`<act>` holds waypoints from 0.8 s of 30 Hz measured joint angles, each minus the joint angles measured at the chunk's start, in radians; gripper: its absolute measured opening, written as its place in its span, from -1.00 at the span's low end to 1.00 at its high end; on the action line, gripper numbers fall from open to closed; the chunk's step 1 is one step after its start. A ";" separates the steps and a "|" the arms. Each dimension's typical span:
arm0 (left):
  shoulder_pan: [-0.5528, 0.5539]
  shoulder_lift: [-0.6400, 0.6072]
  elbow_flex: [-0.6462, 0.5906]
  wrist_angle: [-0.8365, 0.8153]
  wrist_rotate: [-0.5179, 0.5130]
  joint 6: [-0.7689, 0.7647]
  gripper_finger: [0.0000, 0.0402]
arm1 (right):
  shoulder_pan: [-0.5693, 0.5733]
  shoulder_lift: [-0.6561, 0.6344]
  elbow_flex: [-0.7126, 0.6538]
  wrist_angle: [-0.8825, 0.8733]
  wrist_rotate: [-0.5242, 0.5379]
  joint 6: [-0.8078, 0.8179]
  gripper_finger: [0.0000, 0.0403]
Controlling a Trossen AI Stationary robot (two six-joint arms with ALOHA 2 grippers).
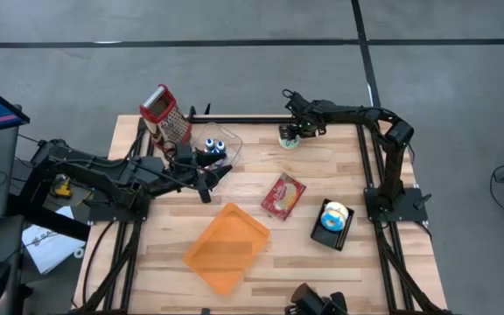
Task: Pick & Place Food Item
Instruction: Put the light green donut into the black basket
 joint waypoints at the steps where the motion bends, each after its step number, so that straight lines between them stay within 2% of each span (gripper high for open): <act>1: 0.000 0.000 0.000 0.000 0.000 0.000 0.15 | -0.001 0.000 0.000 0.002 0.004 0.000 -0.03; 16: 0.000 0.000 0.000 0.000 0.001 -0.003 0.15 | 0.002 -0.002 -0.080 0.092 -0.011 0.054 -0.10; 24: 0.000 0.000 0.000 0.000 0.005 -0.017 0.15 | 0.010 0.000 -0.082 0.142 -0.008 0.064 -0.33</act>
